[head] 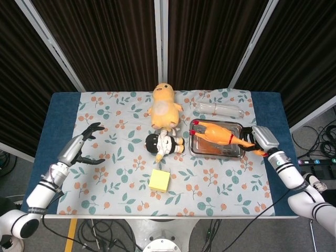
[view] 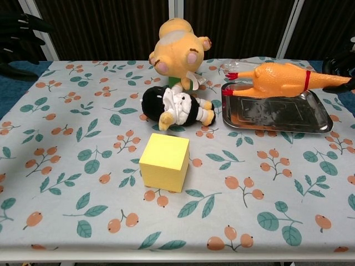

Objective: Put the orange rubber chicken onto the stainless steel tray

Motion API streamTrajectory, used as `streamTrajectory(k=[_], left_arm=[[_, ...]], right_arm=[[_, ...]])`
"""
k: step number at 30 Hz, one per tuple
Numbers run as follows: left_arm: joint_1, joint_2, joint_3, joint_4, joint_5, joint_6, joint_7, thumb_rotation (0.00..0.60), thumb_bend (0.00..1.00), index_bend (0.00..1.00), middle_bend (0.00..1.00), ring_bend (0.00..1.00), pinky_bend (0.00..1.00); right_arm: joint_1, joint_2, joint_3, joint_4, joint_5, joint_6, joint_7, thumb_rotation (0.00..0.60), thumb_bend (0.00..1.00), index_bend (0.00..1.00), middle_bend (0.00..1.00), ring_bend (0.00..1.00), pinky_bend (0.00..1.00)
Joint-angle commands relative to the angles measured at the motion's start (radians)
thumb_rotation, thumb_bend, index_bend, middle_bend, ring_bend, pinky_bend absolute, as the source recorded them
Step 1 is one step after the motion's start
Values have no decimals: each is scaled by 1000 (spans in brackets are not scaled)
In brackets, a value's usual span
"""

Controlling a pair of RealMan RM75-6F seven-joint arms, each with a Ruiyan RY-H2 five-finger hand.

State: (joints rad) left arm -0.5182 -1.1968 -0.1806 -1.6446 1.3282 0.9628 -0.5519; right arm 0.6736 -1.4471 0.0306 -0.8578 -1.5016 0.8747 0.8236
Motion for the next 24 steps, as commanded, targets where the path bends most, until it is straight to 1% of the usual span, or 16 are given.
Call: streamTrajectory(k=[1, 4, 6, 8, 11, 13, 15, 16, 17, 18, 20, 22, 24], left_arm=[[-7, 5, 5, 0, -2, -17, -2, 600, 57, 208, 135, 128, 256], [-12, 11, 12, -1, 1, -31, 0, 600, 57, 208, 135, 128, 256], [-11, 9, 13, 0, 2, -27, 1, 600, 57, 208, 135, 128, 256], [-8, 6, 14, 2, 3, -20, 0, 600, 57, 208, 135, 128, 256], [-7, 5, 14, 4, 5, -14, -3, 600, 56, 208, 135, 128, 256], [-6, 5, 15, 5, 9, -10, -4, 600, 57, 208, 135, 128, 256], [-4, -1, 14, 9, 16, 5, -3, 600, 57, 208, 135, 128, 256], [-2, -4, 14, 11, 19, 11, -1, 600, 56, 208, 135, 128, 256], [0, -7, 14, 12, 22, 19, -1, 600, 56, 208, 135, 128, 256], [1, -9, 13, 13, 23, 25, -1, 600, 56, 208, 135, 128, 257], [3, -9, 13, 12, 26, 31, -2, 600, 57, 208, 135, 128, 257], [4, -10, 13, 12, 27, 36, -5, 600, 57, 208, 135, 128, 257], [5, -9, 13, 13, 28, 39, -8, 600, 57, 208, 135, 128, 256]], right_arm=[[20, -87, -32, 126, -48, -12, 53, 600, 155, 949, 787, 695, 838], [26, -131, -46, 201, -63, -17, 82, 600, 118, 863, 769, 631, 720], [29, -152, -58, 242, -74, -25, 102, 600, 100, 797, 723, 574, 643], [31, -167, -70, 276, -82, -35, 111, 600, 79, 703, 651, 501, 571], [32, -179, -77, 303, -85, -45, 122, 600, 31, 515, 539, 403, 491], [31, -184, -79, 321, -82, -53, 113, 600, 8, 366, 462, 332, 437], [29, -185, -78, 323, -77, -59, 109, 600, 0, 182, 371, 251, 367], [28, -183, -78, 322, -76, -60, 106, 600, 0, 129, 346, 228, 348], [28, -180, -77, 320, -74, -61, 101, 600, 0, 50, 299, 184, 313], [28, -177, -77, 316, -73, -63, 97, 600, 0, 13, 255, 142, 283], [28, -167, -77, 304, -71, -69, 89, 600, 0, 0, 180, 66, 230], [30, -155, -77, 291, -68, -76, 68, 600, 0, 0, 123, 17, 193], [31, -140, -75, 275, -65, -78, 44, 600, 0, 0, 78, 0, 165]])
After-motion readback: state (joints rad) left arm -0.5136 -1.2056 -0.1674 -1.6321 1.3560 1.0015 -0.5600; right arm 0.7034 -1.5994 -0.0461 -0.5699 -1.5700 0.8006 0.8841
